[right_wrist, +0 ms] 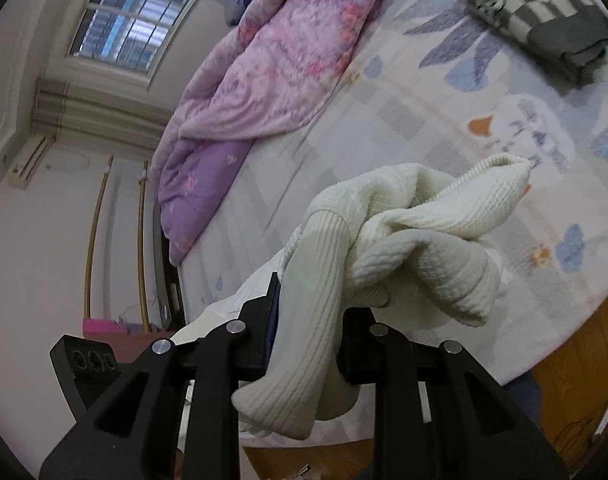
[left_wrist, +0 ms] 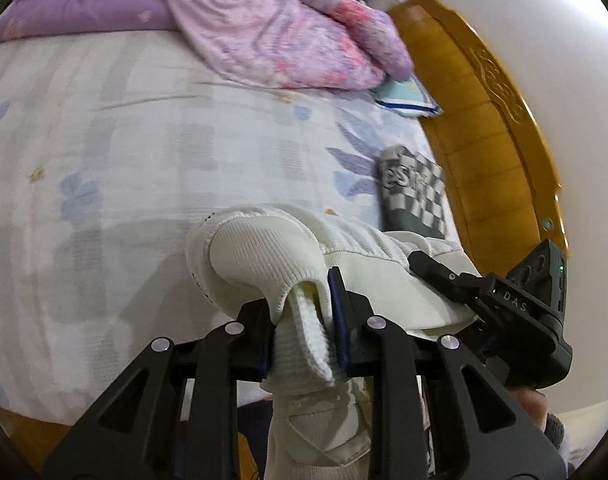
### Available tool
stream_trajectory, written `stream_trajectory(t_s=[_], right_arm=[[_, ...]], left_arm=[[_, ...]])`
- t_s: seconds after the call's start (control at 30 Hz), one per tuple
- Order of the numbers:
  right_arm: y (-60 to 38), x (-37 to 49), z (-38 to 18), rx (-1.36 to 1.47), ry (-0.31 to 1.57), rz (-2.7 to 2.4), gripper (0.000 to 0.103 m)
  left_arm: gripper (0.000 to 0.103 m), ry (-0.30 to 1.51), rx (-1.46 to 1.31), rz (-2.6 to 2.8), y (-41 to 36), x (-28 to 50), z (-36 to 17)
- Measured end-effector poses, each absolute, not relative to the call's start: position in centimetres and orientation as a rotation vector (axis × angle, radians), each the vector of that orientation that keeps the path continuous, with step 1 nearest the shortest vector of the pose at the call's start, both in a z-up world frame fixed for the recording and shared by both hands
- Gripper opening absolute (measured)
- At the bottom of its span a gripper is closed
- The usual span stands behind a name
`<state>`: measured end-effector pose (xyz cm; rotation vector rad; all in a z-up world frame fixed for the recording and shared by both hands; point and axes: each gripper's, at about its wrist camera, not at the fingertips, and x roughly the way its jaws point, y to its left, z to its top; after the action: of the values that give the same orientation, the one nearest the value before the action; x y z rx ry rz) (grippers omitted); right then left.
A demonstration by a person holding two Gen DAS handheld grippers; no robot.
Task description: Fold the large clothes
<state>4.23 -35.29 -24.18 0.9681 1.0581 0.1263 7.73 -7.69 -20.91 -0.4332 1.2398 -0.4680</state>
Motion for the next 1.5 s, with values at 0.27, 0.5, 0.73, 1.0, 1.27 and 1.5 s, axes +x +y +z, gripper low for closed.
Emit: stream_trajectory(t_s=[0.27, 0.5, 0.73, 1.0, 1.27, 1.5], right_arm=[[-44.1, 4.3, -21.6, 1.007, 0.959, 0.085, 0.022], [-55.7, 8.4, -21.3, 1.052, 0.909, 0.124, 0.022], [-71.5, 19.0, -18.6, 0.944, 0.866, 0.248, 0.022], [-86.4, 25.4, -20.0, 0.870, 0.756, 0.269, 0.022], [-91.7, 22.6, -36.8, 0.970, 1.079, 0.042, 0.023], [-90.2, 18.2, -41.3, 0.969, 1.141, -0.030, 0.023]], left_arm=[[0.023, 1.192, -0.362, -0.569, -17.3, 9.2, -18.4], [0.023, 1.107, -0.375, -0.565, -28.9, 13.3, -17.1], [0.023, 1.008, -0.428, -0.525, -43.6, 20.8, -15.9], [0.023, 0.809, -0.379, -0.569, -60.0, 27.6, -18.8], [0.023, 1.159, -0.299, -0.488, -67.5, 25.5, -35.0], [0.023, 1.297, -0.239, -0.435, -66.9, 23.1, -40.6]])
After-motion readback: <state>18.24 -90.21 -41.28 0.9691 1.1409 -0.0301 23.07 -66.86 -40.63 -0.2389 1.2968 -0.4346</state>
